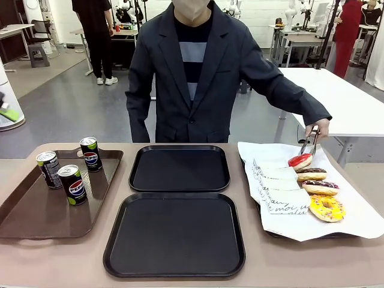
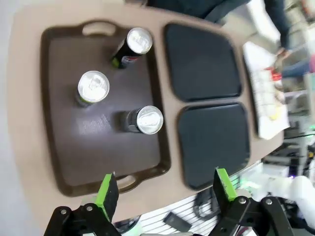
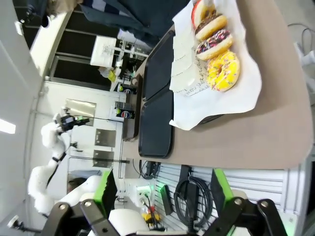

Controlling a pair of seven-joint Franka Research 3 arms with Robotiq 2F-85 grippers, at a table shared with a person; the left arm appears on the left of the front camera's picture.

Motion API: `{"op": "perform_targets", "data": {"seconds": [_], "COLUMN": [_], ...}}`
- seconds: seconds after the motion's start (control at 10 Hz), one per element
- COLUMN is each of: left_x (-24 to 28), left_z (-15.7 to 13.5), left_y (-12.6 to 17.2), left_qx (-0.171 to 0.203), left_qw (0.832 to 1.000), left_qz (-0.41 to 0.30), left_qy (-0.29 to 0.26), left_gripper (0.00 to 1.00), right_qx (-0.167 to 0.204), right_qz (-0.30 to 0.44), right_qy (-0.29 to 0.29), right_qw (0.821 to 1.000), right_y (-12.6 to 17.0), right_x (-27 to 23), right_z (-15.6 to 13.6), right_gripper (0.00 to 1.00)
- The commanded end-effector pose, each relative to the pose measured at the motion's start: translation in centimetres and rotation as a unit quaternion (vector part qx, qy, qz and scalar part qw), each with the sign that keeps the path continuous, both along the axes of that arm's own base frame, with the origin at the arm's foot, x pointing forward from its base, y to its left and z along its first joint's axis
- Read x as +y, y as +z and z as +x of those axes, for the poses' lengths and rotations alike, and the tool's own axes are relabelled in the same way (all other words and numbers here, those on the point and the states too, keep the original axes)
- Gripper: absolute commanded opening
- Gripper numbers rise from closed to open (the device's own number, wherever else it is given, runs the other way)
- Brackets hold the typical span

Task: Set up donuts and drinks on trays.
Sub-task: Pick up one Pepsi coke and place it on the Flat Tray.

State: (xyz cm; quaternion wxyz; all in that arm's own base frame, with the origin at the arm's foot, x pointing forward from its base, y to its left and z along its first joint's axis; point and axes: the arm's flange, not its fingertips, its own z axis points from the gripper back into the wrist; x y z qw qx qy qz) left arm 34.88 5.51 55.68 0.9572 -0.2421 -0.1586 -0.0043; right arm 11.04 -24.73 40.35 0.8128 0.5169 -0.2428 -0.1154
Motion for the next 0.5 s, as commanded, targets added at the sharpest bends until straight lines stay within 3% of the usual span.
{"op": "perform_targets", "data": {"seconds": [0.0, 0.2, 0.4], "left_x": [-2.2, -8.0, -11.8], "left_z": [1.0, 3.7, 5.1], "left_y": [-0.2, -2.1, -4.5], "left_qx": [0.051, 0.08, 0.087], "left_qw": [0.996, 0.98, 0.973], "left_qz": [0.078, 0.18, 0.213], "left_qy": [-0.01, -0.02, -0.02], "left_gripper": [1.0, 1.0, 1.0], "right_qx": [-0.011, -0.011, -0.011], "right_qz": [0.002, 0.002, 0.002], "right_qy": [-0.001, -0.001, -0.001], "right_qw": [1.0, 1.0, 1.0], "right_y": [-0.1, -0.1, -0.1], "right_x": [-0.2, -0.2, -0.2], "right_z": [-1.0, -1.0, -1.0], "right_gripper": [1.0, 1.0, 1.0]}}
